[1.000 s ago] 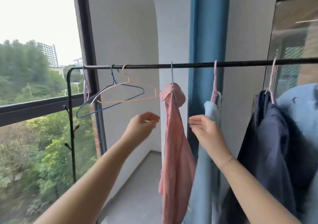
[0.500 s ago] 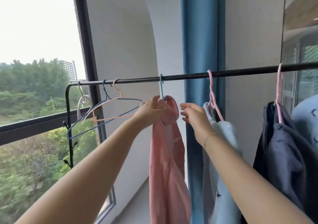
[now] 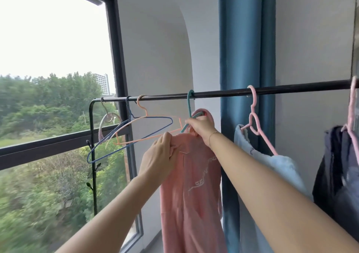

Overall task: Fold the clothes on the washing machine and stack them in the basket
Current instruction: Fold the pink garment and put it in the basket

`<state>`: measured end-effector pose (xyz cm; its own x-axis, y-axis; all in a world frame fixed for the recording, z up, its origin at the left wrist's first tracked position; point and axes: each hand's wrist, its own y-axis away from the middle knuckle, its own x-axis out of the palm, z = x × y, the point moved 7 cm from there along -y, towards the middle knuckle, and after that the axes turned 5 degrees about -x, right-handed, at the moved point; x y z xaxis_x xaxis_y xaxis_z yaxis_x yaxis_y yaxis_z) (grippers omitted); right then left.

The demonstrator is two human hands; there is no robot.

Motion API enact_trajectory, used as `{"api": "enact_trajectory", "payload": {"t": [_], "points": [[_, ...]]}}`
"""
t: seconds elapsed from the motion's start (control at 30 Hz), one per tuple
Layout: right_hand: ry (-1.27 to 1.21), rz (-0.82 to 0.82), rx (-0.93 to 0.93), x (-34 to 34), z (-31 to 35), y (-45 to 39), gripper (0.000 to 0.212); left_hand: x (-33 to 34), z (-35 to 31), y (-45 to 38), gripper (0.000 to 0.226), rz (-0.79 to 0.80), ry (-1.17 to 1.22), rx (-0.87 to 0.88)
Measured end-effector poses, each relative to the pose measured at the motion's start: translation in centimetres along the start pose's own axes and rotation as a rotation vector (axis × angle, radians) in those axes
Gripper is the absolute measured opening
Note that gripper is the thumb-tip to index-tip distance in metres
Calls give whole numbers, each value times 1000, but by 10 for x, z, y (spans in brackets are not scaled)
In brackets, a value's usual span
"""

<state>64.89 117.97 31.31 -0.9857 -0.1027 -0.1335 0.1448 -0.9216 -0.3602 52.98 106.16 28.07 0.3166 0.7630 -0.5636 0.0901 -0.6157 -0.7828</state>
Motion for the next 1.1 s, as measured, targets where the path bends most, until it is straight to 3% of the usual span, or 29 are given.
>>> {"api": "enact_trajectory", "payload": {"t": [0.23,0.5,0.67,0.83,0.97,1.1], "points": [[-83,-8,41,21,0,-8,15,-17,24,28,22,-63,3,-25],[-431,-28,103,22,-7,-1,23,-17,47,64,26,-73,68,-12],[-590,15,155,37,-5,3,26,-16,65,84,40,-117,237,-222],[-824,101,235,48,2,11,25,-24,72,66,21,-180,418,-376],[-1020,160,215,49,3,33,20,-20,70,45,13,-92,545,-439],[-996,81,153,36,-26,56,26,-4,63,53,18,14,568,-392]]}}
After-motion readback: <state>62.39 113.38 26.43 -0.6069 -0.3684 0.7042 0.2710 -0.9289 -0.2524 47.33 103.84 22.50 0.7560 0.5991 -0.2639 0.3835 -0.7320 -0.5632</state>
